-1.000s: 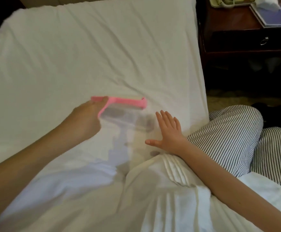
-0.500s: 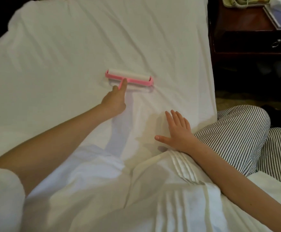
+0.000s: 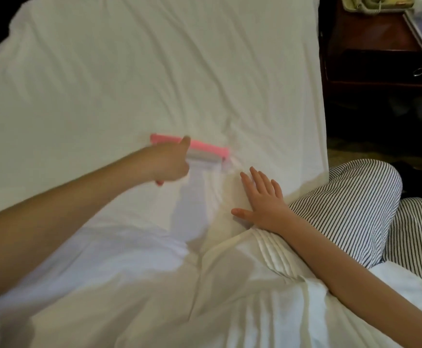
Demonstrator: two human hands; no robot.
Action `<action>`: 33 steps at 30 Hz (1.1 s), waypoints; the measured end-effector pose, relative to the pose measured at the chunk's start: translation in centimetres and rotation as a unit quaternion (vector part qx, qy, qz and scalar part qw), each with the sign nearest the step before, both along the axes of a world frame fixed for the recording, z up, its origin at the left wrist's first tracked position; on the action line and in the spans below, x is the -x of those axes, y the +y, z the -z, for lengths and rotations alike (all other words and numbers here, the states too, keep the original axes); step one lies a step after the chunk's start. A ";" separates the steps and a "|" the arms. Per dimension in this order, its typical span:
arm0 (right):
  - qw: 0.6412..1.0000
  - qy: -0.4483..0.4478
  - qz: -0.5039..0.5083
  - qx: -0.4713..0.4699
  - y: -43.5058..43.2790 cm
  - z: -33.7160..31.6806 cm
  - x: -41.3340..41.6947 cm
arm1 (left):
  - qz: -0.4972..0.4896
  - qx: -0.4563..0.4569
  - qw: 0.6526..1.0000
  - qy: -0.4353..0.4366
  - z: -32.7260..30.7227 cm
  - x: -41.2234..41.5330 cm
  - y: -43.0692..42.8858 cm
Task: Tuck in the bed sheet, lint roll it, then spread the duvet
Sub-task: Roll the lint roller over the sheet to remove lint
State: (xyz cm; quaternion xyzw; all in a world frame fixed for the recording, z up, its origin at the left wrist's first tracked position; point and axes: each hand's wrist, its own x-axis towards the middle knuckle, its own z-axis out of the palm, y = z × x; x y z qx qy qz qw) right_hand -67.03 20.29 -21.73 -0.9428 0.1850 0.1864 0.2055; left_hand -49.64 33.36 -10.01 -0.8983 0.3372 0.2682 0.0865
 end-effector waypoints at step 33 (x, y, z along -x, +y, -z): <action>0.998 -0.044 0.029 -0.039 -0.8 -0.2 1.1 | -0.023 -0.012 0.999 0.035 0.2 3.1 2.5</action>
